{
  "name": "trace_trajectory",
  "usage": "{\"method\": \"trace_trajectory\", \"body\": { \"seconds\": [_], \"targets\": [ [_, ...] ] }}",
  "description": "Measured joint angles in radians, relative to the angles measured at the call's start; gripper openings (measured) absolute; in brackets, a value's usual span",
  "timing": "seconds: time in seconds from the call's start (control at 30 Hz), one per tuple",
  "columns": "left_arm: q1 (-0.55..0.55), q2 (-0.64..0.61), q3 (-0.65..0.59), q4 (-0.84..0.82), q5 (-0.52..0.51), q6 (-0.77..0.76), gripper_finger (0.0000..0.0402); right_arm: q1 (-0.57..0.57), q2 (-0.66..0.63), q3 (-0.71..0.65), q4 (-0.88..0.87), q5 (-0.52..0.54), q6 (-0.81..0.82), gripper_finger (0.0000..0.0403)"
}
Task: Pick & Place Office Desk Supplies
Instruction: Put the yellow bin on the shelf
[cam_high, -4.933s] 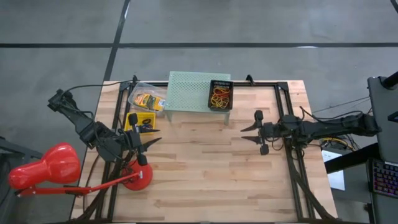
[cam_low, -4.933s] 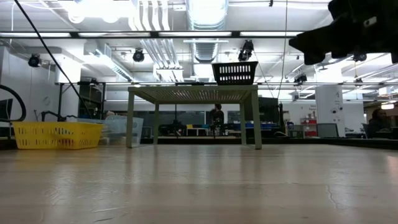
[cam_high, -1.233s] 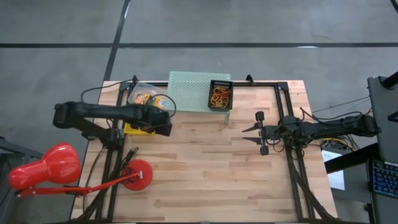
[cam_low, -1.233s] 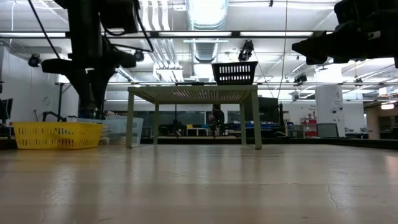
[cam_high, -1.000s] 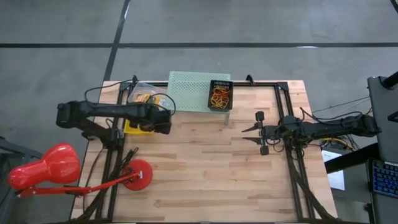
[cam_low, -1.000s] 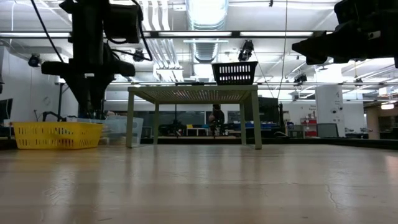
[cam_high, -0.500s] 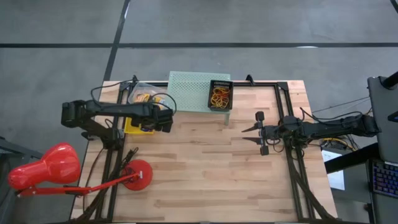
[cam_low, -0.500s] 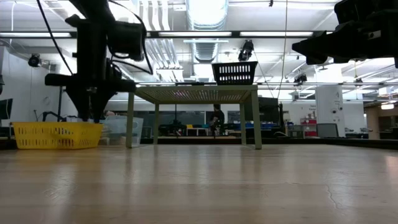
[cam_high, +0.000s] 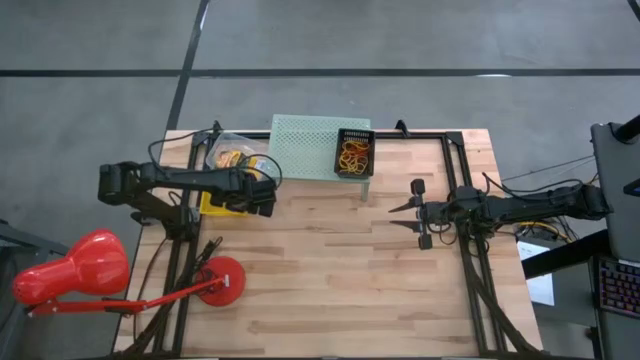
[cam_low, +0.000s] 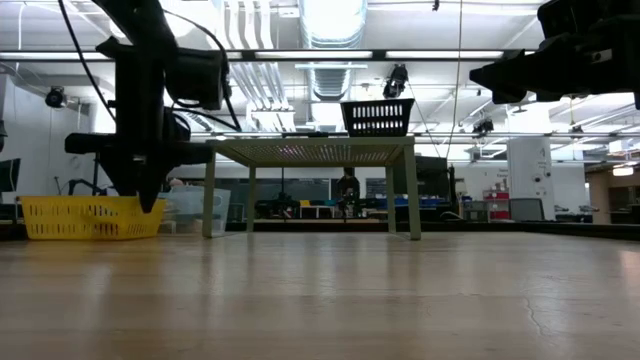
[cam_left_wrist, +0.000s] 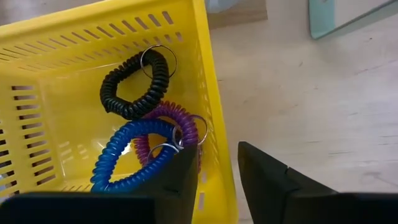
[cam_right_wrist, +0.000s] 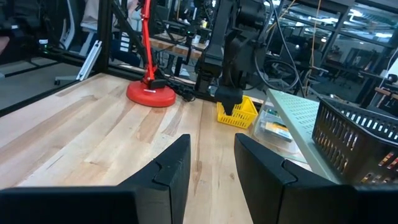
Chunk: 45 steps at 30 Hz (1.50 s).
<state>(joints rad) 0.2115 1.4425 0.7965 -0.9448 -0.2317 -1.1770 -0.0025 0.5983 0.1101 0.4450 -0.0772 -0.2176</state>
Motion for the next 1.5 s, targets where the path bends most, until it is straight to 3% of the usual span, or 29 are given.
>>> {"method": "trace_trajectory", "body": {
  "seconds": [0.47, 0.83, 1.13, 1.5],
  "targets": [
    [0.000, -0.001, -0.004, 0.003, 0.000, 0.003, 0.0011, 0.000, 0.000, 0.000, 0.000, 0.000, 0.000, 0.0121],
    [0.000, -0.002, -0.004, 0.006, 0.058, -0.021, 0.0010, 0.000, 0.000, 0.000, 0.000, 0.000, 0.000, 0.0121],
    [-0.021, -0.003, -0.002, 0.087, 0.232, -0.080, 0.0013, 0.000, 0.000, 0.000, 0.000, 0.000, 0.000, 0.0121],
    [-0.166, 0.000, 0.040, 0.184, 0.372, -0.141, 0.0013, 0.000, 0.000, 0.000, 0.000, 0.000, 0.000, 0.0121]
  ]
}}
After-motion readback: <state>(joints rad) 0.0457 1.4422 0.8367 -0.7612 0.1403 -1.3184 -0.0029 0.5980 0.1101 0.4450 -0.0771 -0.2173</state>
